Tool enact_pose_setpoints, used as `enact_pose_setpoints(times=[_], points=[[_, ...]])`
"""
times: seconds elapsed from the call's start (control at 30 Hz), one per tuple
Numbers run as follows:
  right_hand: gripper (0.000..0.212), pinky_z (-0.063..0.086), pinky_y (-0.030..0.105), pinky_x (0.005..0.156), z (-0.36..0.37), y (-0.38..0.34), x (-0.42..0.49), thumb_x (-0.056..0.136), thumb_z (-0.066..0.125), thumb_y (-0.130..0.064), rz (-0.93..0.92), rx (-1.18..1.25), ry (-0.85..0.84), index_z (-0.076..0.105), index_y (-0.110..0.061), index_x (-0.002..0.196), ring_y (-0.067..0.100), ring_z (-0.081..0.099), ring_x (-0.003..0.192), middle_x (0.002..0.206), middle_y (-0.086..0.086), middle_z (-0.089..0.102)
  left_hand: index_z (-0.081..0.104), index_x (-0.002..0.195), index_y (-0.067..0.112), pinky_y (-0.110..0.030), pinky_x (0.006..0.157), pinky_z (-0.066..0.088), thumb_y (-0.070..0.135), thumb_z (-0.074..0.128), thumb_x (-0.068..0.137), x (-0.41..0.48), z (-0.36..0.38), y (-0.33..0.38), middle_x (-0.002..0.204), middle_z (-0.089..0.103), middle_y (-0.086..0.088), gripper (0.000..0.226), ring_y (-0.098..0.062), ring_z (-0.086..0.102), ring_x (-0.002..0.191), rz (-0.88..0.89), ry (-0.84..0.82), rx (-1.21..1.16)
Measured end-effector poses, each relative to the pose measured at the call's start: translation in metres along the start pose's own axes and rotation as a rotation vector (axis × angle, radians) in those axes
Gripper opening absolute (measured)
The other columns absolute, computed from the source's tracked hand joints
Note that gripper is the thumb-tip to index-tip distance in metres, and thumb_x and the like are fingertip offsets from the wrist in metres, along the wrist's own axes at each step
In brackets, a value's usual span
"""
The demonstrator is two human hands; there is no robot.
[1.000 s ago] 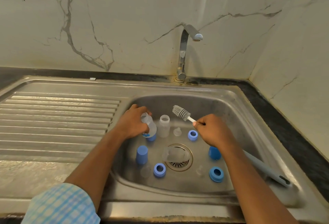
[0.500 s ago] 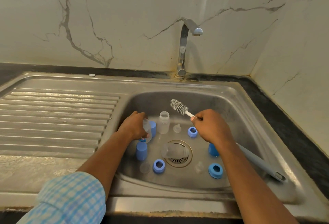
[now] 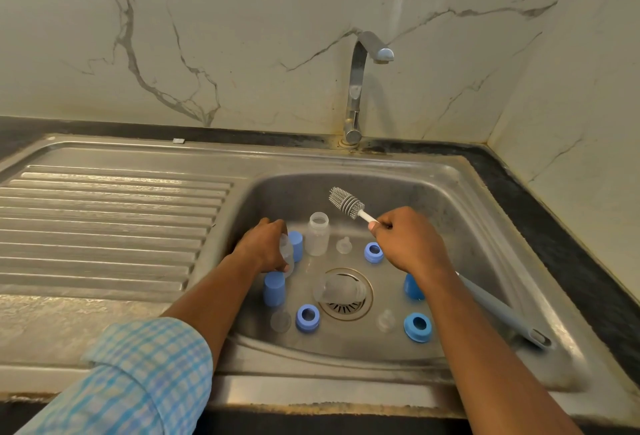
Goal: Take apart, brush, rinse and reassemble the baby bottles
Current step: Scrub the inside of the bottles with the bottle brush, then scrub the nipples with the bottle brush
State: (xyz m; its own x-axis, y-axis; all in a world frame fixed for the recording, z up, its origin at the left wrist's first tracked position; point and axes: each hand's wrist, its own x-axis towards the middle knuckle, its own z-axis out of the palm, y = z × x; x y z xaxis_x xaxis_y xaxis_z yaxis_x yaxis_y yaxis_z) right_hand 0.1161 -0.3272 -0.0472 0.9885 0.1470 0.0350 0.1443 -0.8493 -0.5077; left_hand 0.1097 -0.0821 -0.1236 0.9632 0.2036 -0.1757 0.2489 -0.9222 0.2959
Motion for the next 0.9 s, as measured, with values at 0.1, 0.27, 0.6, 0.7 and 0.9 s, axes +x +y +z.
enact_pose_setpoints(times=[0.1, 0.27, 0.6, 0.7, 0.9], points=[[0.040, 0.034, 0.031, 0.053, 0.000, 0.001, 0.000, 0.097, 0.055, -0.035, -0.002, 0.006, -0.005, 0.052, -0.020, 0.059, 0.019, 0.041, 0.051, 0.052, -0.004, 0.045, 0.052, 0.124, 0.020, -0.033, 0.090, 0.051, 0.026, 0.090, 0.070, -0.001, 0.002, 0.000, 0.126, 0.050, -0.004, 0.066, -0.024, 0.056, 0.107, 0.001, -0.007, 0.018], [0.037, 0.035, 0.031, 0.054, 0.000, 0.001, 0.000, 0.096, 0.055, -0.034, 0.011, 0.020, -0.011, 0.056, -0.019, 0.063, 0.019, 0.042, 0.052, 0.053, -0.003, 0.047, 0.050, 0.128, 0.020, -0.033, 0.092, 0.050, 0.026, 0.088, 0.073, -0.002, 0.005, 0.001, 0.128, 0.049, -0.006, 0.067, -0.025, 0.056, 0.110, -0.004, -0.024, 0.046], [0.029, 0.035, 0.031, 0.054, -0.006, 0.007, 0.002, 0.094, 0.055, -0.027, 0.084, 0.063, 0.049, 0.066, -0.006, 0.078, 0.019, 0.040, 0.053, 0.055, 0.001, 0.048, 0.045, 0.141, 0.023, -0.037, 0.098, 0.049, 0.031, 0.083, 0.078, 0.000, 0.005, 0.002, 0.135, 0.046, -0.005, 0.074, -0.026, 0.052, 0.118, -0.007, -0.055, 0.080], [0.023, 0.039, 0.032, 0.056, -0.012, 0.008, 0.003, 0.094, 0.058, -0.028, 0.036, 0.062, 0.052, 0.068, -0.012, 0.082, 0.020, 0.047, 0.056, 0.060, 0.002, 0.054, 0.047, 0.140, 0.022, -0.040, 0.100, 0.046, 0.043, 0.074, 0.084, -0.004, -0.003, 0.006, 0.137, 0.046, -0.007, 0.066, -0.029, 0.048, 0.123, -0.008, 0.025, 0.087], [0.005, 0.048, 0.034, 0.067, -0.034, 0.010, 0.002, 0.092, 0.065, -0.029, -0.019, 0.041, 0.131, 0.066, -0.024, 0.091, 0.021, 0.060, 0.073, 0.076, -0.002, 0.063, 0.065, 0.120, 0.021, -0.037, 0.085, 0.050, 0.037, 0.055, 0.094, -0.019, -0.016, 0.053, 0.117, 0.061, -0.003, 0.032, -0.027, 0.062, 0.105, 0.223, 0.342, 0.025]])
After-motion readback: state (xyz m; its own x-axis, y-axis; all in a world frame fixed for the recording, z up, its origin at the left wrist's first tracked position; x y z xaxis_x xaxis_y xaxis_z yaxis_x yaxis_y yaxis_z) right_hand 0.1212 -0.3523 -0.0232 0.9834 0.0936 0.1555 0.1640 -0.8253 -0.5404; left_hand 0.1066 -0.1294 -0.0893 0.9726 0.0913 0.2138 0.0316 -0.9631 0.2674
